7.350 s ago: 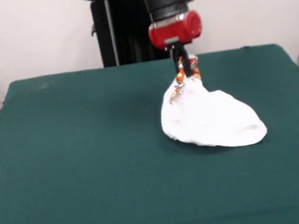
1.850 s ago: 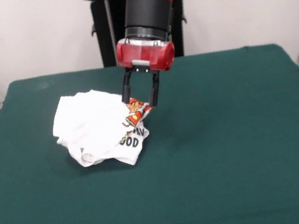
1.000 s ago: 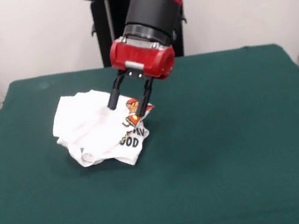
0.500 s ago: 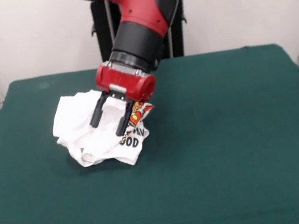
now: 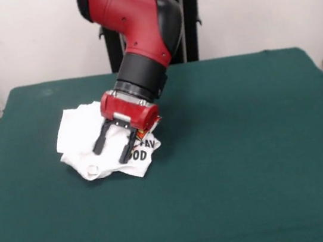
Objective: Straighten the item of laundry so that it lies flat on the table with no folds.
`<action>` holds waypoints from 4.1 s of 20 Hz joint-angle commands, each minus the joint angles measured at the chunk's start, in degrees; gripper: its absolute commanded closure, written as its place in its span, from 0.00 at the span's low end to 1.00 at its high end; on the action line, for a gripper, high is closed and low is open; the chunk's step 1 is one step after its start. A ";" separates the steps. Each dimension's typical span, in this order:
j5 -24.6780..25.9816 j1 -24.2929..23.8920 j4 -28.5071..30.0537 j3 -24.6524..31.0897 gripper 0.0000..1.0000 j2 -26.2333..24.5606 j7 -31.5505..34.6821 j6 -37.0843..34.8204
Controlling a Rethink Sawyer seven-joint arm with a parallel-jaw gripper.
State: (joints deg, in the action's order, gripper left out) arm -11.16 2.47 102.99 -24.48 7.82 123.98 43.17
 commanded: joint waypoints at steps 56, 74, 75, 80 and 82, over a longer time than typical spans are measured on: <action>7.57 2.73 11.27 4.21 1.00 41.74 3.71 -52.53; 5.34 3.75 5.25 4.35 1.00 44.93 7.88 -59.91; 5.81 3.66 5.11 3.72 1.00 43.46 8.78 -57.70; 0.65 12.69 4.07 -7.75 1.00 32.11 19.44 -41.25; -2.50 13.42 4.93 -7.55 1.00 30.70 19.68 -37.48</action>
State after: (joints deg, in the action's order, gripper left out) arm -7.16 11.54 107.34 -30.08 49.64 124.41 -6.66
